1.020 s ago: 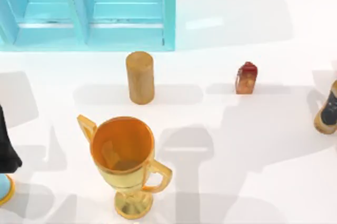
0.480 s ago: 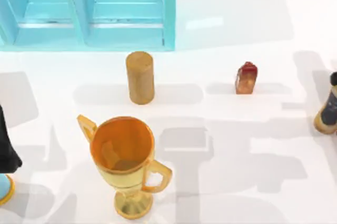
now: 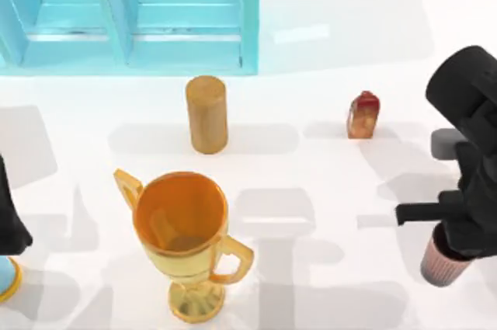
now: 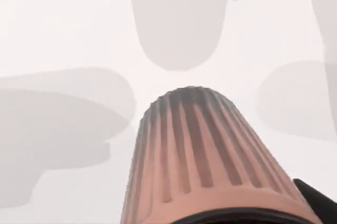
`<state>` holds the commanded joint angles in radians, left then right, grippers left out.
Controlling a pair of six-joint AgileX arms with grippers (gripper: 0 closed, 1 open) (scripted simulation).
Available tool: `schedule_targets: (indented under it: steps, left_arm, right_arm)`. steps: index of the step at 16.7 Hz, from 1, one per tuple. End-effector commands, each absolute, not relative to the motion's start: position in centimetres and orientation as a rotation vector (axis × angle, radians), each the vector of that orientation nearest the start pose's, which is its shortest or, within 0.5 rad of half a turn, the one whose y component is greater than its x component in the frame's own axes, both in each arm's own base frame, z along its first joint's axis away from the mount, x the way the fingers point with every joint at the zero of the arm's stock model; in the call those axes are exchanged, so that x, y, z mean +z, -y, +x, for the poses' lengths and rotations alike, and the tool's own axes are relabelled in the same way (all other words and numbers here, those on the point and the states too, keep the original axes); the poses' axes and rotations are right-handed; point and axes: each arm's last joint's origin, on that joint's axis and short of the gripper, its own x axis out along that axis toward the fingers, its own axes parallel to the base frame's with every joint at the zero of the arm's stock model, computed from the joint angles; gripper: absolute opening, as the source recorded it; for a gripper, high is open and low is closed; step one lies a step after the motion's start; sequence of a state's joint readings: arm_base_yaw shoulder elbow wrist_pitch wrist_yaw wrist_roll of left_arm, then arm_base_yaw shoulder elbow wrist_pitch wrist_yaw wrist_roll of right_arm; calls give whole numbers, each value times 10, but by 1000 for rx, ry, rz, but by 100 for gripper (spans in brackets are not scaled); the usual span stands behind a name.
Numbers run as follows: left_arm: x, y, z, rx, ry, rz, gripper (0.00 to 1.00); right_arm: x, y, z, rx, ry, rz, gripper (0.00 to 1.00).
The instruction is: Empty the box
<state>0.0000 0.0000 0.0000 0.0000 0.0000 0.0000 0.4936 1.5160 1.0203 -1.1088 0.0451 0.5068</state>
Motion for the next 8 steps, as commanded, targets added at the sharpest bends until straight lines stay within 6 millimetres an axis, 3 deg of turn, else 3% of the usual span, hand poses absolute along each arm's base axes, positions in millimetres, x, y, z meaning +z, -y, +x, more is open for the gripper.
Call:
schedule_targets:
  steps: [6,8]
  left_arm:
    - [160,1,106,0,0,0,100]
    - [160,1,106,0,0,0,100]
  right_arm:
    - [199,-120,221,-54,-1581,-33,0]
    - [189,-122,221,-46,-1583,-43,0]
